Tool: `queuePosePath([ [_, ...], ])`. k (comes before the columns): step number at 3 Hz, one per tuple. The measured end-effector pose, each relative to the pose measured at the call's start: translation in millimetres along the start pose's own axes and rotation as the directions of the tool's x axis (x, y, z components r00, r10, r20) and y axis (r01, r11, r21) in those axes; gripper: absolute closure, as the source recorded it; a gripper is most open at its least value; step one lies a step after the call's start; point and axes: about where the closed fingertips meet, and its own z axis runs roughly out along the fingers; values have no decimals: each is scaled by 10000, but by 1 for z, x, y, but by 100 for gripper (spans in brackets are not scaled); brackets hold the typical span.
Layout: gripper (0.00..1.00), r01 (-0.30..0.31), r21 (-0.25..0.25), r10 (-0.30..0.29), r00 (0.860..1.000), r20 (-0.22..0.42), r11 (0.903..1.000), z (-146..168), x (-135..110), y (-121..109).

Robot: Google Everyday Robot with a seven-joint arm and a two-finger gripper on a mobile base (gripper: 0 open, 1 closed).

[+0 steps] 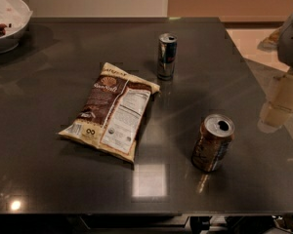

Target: Pick orange can

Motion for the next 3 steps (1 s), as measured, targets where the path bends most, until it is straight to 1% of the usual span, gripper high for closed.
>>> queuePosePath([
  [1, 0, 0, 2, 0, 10000, 1, 10000, 0, 0, 0],
  [2, 0, 121, -249, -108, 9987, 498, 9996, 3, -6, 6],
  [3, 0, 456, -677, -343, 9865, 1600, 9967, 16, -16, 23],
])
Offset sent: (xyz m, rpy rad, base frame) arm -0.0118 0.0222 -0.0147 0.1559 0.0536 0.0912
